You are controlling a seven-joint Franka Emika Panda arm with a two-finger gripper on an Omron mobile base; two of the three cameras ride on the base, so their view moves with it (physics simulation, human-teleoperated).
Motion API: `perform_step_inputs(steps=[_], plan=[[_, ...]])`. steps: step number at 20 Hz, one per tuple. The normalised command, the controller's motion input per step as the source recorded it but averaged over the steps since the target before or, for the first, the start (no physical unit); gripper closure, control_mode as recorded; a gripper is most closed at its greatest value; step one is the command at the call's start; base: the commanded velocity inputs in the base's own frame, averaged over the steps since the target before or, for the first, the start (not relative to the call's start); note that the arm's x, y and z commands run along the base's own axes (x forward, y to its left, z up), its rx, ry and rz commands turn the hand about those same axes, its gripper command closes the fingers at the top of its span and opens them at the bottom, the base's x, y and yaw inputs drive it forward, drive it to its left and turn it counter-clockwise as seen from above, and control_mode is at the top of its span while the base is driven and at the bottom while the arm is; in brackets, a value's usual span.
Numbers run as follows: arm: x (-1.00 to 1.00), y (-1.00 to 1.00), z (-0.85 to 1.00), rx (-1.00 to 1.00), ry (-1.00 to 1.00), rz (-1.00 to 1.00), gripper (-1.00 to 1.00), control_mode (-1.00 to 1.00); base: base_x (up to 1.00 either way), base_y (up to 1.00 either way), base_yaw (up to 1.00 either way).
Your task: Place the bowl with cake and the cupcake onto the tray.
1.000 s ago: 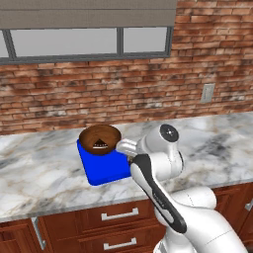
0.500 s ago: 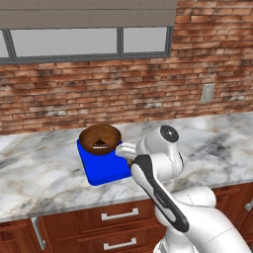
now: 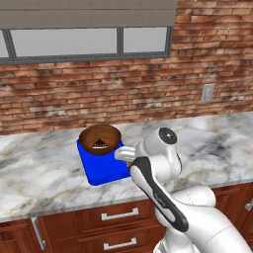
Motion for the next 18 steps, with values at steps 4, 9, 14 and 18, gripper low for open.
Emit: perform_step_inputs(steps=[4, 9, 14, 18], plan=[[0.14, 0.03, -0.11, -0.01, 0.0, 0.0, 1.0, -1.0, 0.0, 0.0, 0.0], [0.16, 0.0, -0.13, -0.01, 0.0, 0.0, 1.0, -1.0, 0.0, 0.0, 0.0], [0.2, 0.0, -0.11, 0.0, 0.0, 0.0, 1.0, -1.0, 0.0, 0.0, 0.0], [0.22, 0.02, -0.09, 0.0, 0.0, 0.0, 1.0, -1.0, 0.0, 0.0, 0.0]])
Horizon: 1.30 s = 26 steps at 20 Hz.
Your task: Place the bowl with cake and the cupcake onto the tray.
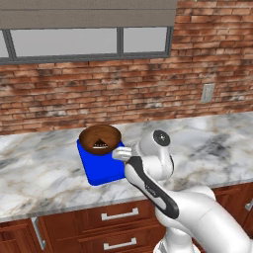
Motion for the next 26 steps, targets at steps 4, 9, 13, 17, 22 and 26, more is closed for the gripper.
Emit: perform_step_inputs(steps=[4, 9, 13, 17, 22, 26], plan=[[0.12, 0.02, -0.15, -0.01, 0.0, 0.0, 1.0, -1.0, 0.0, 0.0, 0.0], [0.11, 0.03, -0.16, -0.02, 0.0, 0.0, 1.0, -1.0, 0.0, 0.0, 0.0], [0.1, 0.03, -0.14, -0.01, 0.0, 0.0, 1.0, -1.0, 0.0, 0.0, 0.0], [0.08, 0.01, -0.12, -0.01, 0.0, 0.0, 1.0, -1.0, 0.0, 0.0, 0.0], [0.08, 0.01, -0.12, -0.01, 0.0, 0.0, 1.0, -1.0, 0.0, 0.0, 0.0], [0.08, 0.0, -0.12, -0.01, 0.0, 0.0, 1.0, -1.0, 0.0, 0.0, 0.0]])
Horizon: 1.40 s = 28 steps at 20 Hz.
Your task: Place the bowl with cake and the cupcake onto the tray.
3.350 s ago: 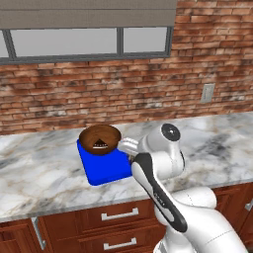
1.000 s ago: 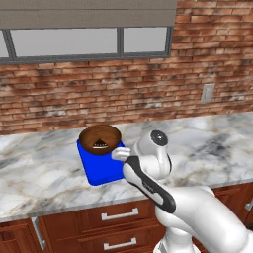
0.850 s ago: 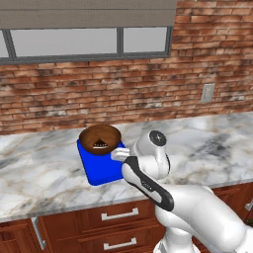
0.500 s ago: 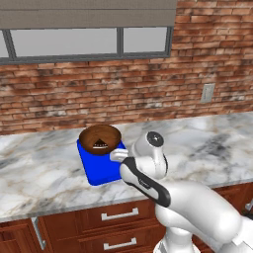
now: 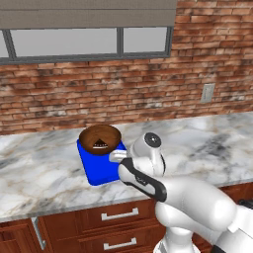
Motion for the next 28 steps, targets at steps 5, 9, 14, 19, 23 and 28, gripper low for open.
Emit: perform_step_inputs(steps=[5, 9, 14, 19, 23, 28], plan=[[0.09, 0.0, -0.11, 0.0, 0.0, 0.0, 1.0, -1.0, 0.0, 0.0, 0.0], [0.08, 0.0, -0.11, 0.0, 0.0, 0.0, 1.0, -1.0, 0.0, 0.0, 0.0], [0.08, 0.0, -0.12, 0.0, 0.0, 0.0, 1.0, -1.0, 0.0, 0.0, 0.0], [0.08, 0.0, -0.12, 0.0, 0.0, 0.0, 1.0, -1.0, 0.0, 0.0, 0.0], [0.07, 0.0, -0.11, 0.0, 0.0, 0.0, 1.0, -1.0, 0.0, 0.0, 0.0], [0.06, 0.0, -0.1, 0.0, 0.0, 0.0, 1.0, -1.0, 0.0, 0.0, 0.0]])
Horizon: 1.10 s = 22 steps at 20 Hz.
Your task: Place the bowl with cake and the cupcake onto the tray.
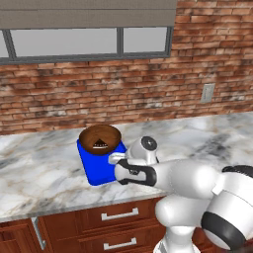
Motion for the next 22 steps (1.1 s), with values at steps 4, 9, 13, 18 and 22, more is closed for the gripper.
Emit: perform_step_inputs(steps=[4, 9, 13, 18, 22], plan=[[0.1, 0.0, -0.07, 0.0, 0.0, 0.0, 1.0, -1.0, 0.0, 0.0, 0.0], [0.21, 0.0, -0.01, 0.0, 0.0, 0.0, 1.0, -1.0, 0.0, 0.0, 0.0], [0.17, 0.0, -0.06, 0.0, 0.0, 0.0, 1.0, -1.0, 0.0, 0.0, 0.0], [0.14, 0.0, -0.16, 0.0, 0.0, 0.0, 1.0, -1.0, 0.0, 0.0, 0.0], [0.15, 0.01, -0.2, 0.0, 0.0, 0.0, 1.0, -1.0, 0.0, 0.0, 0.0]])
